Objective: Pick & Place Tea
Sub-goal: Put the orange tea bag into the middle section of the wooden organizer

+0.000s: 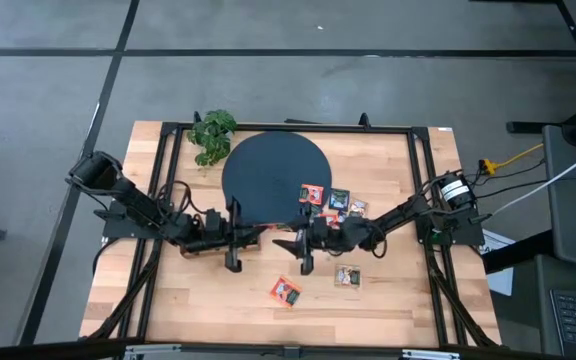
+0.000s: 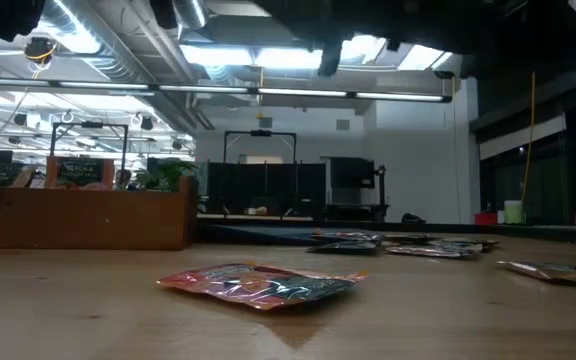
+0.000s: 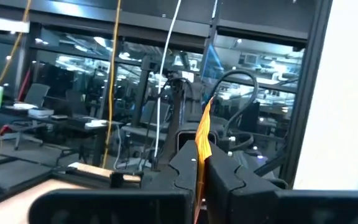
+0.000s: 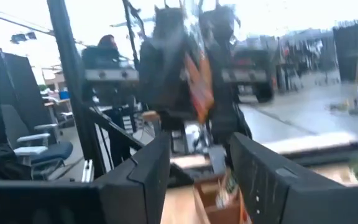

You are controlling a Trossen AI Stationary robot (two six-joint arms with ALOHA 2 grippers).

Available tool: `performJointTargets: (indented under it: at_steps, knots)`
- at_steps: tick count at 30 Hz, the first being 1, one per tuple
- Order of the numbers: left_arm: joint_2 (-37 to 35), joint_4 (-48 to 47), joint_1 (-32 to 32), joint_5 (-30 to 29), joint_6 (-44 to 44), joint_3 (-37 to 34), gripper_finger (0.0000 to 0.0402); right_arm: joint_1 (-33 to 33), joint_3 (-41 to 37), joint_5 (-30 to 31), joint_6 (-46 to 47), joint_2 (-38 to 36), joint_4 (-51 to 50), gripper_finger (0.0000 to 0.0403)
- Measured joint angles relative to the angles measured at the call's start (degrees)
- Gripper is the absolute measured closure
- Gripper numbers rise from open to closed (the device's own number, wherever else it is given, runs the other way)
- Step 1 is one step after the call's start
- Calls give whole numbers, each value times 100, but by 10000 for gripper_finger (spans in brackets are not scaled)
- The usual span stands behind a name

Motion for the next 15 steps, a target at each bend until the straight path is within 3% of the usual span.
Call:
performJointTargets:
  at_steps: [9, 15]
  knots:
    - [0, 2, 152, 319, 3, 1, 394, -9, 341, -193, -587, 0, 58, 239]
    - [0, 1, 162, 343, 3, 0, 394, -9, 362, -192, -605, 0, 47, 314]
